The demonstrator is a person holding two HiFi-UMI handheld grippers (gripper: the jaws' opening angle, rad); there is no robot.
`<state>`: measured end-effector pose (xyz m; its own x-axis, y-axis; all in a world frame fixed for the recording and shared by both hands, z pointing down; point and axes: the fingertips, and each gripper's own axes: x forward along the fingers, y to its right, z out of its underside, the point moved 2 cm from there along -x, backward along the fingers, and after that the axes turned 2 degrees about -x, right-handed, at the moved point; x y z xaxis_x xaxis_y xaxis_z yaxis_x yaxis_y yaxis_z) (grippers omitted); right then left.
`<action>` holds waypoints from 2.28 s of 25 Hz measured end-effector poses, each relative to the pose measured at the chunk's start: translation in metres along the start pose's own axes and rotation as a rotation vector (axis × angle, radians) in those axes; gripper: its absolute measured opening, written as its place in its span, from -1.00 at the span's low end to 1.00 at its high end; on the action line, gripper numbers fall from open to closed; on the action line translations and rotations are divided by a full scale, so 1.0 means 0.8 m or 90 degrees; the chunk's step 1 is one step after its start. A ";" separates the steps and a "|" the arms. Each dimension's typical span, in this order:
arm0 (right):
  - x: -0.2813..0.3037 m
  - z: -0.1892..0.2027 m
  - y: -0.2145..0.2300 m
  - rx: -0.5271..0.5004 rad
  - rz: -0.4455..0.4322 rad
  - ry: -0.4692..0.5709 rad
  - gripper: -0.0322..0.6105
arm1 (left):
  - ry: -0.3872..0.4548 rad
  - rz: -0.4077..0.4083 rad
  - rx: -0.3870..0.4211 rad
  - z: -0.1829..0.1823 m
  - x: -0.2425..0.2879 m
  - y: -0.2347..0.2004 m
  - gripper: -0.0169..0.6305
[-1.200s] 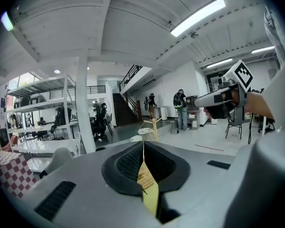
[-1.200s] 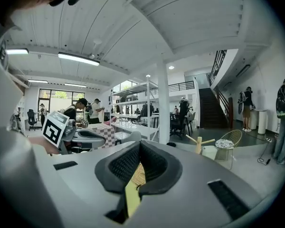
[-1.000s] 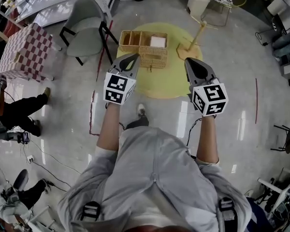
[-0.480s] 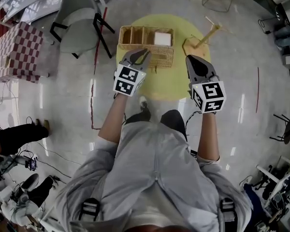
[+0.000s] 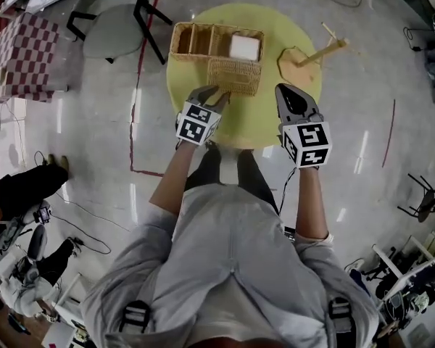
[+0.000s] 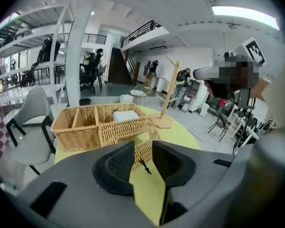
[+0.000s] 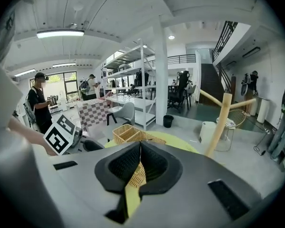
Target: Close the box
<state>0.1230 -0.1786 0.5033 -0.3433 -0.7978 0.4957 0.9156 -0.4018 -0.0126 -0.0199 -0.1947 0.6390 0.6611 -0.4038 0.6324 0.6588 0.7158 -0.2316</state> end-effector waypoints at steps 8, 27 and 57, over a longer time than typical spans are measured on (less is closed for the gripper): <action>0.027 0.050 0.011 0.014 -0.031 -0.047 -0.83 | -0.116 -0.012 -0.076 0.088 0.068 -0.005 -0.59; 0.015 0.058 0.022 0.010 -0.043 -0.058 -0.83 | -0.128 -0.054 -0.098 0.096 0.082 -0.002 -0.81; 0.022 -0.065 0.053 -0.022 0.006 0.032 -0.83 | 0.035 -0.077 0.063 -0.164 0.004 -0.027 -0.82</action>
<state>0.1451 -0.2327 0.4661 -0.3448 -0.8229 0.4516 0.9116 -0.4083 -0.0480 0.0152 -0.2864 0.5490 0.5995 -0.5189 0.6094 0.6981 0.7114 -0.0810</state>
